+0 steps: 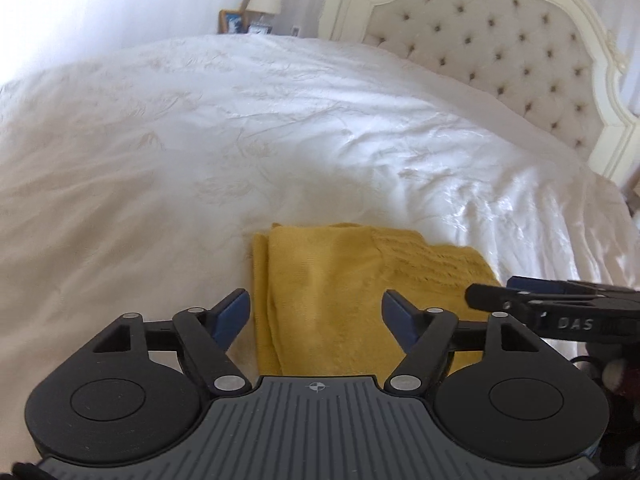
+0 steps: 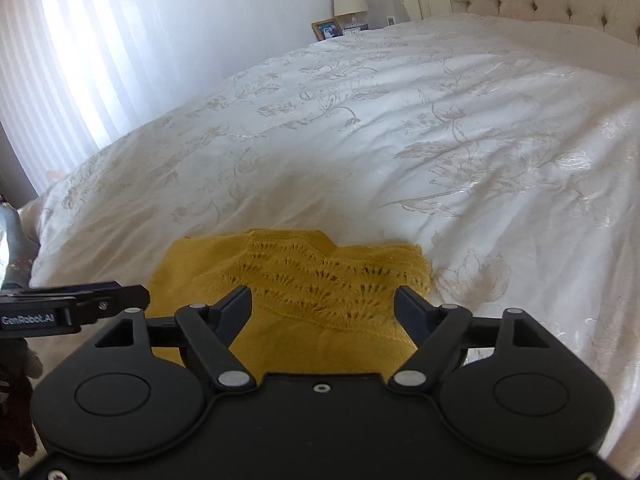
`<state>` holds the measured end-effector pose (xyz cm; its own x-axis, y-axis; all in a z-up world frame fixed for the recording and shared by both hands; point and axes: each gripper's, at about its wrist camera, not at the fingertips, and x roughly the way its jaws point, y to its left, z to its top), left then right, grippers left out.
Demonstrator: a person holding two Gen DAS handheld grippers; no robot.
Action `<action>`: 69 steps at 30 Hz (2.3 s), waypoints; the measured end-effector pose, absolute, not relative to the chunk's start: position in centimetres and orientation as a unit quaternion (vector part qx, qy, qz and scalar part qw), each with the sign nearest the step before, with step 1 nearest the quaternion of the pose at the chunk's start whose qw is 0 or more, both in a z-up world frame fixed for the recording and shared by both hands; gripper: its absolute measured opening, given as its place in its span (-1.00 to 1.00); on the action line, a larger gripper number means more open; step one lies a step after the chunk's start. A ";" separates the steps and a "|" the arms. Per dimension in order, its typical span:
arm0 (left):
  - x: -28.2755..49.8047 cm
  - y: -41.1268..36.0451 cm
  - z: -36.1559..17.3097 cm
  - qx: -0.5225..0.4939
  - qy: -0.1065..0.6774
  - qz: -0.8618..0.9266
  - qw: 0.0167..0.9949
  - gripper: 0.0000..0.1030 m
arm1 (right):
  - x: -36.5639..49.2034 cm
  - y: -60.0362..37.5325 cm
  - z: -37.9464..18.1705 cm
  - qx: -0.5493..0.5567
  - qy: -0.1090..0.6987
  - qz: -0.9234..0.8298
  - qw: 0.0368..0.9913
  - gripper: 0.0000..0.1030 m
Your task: Fold small clothes
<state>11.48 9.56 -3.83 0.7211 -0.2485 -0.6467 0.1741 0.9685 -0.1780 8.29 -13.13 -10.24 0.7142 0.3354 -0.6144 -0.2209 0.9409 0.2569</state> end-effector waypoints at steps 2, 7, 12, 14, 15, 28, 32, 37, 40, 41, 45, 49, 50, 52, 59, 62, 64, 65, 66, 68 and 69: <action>10.8 8.6 -4.6 -0.019 0.369 -0.117 0.922 0.40 | 7.8 -12.6 -10.6 0.052 0.365 0.138 0.919 0.67; 10.2 9.5 -7.5 -0.030 0.411 -0.094 0.906 0.57 | 7.7 -12.9 -13.6 0.050 0.423 0.106 0.898 0.84; 9.1 10.6 -6.2 -0.041 0.408 -0.084 0.908 0.56 | 7.0 -13.9 -12.5 0.078 0.438 0.105 0.890 0.89; 8.1 10.7 -5.7 -0.036 0.403 -0.086 0.910 0.56 | 5.9 -13.9 -11.7 0.079 0.446 0.115 0.884 0.91; 7.6 10.7 -5.6 -0.033 0.404 -0.087 0.910 0.56 | 5.3 -13.8 -11.3 0.078 0.451 0.124 0.881 0.93; 3.9 10.3 -5.4 -0.037 0.426 -0.082 0.900 0.56 | -0.8 -11.5 -10.2 -0.037 0.535 0.159 0.829 0.98; 2.8 9.2 -3.3 -0.045 0.403 -0.089 0.910 0.57 | -3.4 -13.3 -7.4 0.014 0.461 0.151 0.874 0.99; 1.1 7.1 -0.7 -0.021 0.362 -0.085 0.928 0.57 | -5.4 -14.7 -6.3 0.058 0.402 0.133 0.904 0.99; 0.2 6.1 0.3 -0.006 0.346 -0.066 0.936 0.57 | -6.7 -14.6 -5.9 0.048 0.369 0.116 0.921 0.98; 0.0 5.8 0.5 -0.002 0.345 -0.059 0.937 0.57 | -7.2 -14.6 -5.7 0.047 0.359 0.109 0.926 0.98; 0.1 5.2 0.5 -0.002 0.370 -0.039 0.928 0.57 | -7.5 -14.2 -5.0 0.046 0.349 0.068 0.934 0.98; 0.0 5.2 0.0 0.007 0.403 -0.013 0.915 0.57 | -7.0 -13.7 -5.0 0.044 0.382 0.009 0.923 0.98; -0.2 5.1 -0.1 0.015 0.404 -0.006 0.915 0.57 | -6.9 -13.7 -5.0 0.043 0.386 0.001 0.921 0.98; -0.5 5.1 -0.2 0.031 0.403 0.014 0.914 0.57 | -6.9 -13.8 -5.1 0.043 0.384 -0.001 0.922 0.98; -0.8 5.5 -0.7 0.033 0.421 0.023 0.906 0.56 | -7.6 -12.8 -4.8 0.013 0.365 -0.006 0.931 0.97; -1.1 5.4 -0.9 0.034 0.424 0.019 0.905 0.56 | -7.7 -12.6 -4.9 0.012 0.368 0.005 0.930 0.96; -1.1 5.5 -1.0 0.033 0.428 0.015 0.903 0.56 | -7.7 -12.5 -5.0 0.018 0.370 0.012 0.929 0.96; -1.1 5.4 -1.0 0.032 0.430 0.014 0.902 0.56 | -7.8 -12.5 -5.0 0.023 0.370 0.013 0.929 0.96; -1.1 5.4 -1.1 0.032 0.432 0.013 0.901 0.56 | -7.8 -12.5 -5.1 0.027 0.372 0.014 0.928 0.96; -1.2 5.4 -1.2 0.032 0.435 0.012 0.900 0.56 | -7.8 -12.6 -5.2 0.037 0.377 0.019 0.925 0.96; -1.3 5.3 -1.3 0.033 0.437 0.010 0.899 0.56 | -7.8 -12.7 -5.2 0.042 0.379 0.020 0.924 0.96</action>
<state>-1.30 5.35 -1.31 0.6180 0.0471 -0.7848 0.0104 0.9976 0.0681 -7.83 -12.67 -5.24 0.7124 0.0691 -0.6983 -0.0058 0.9957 0.0926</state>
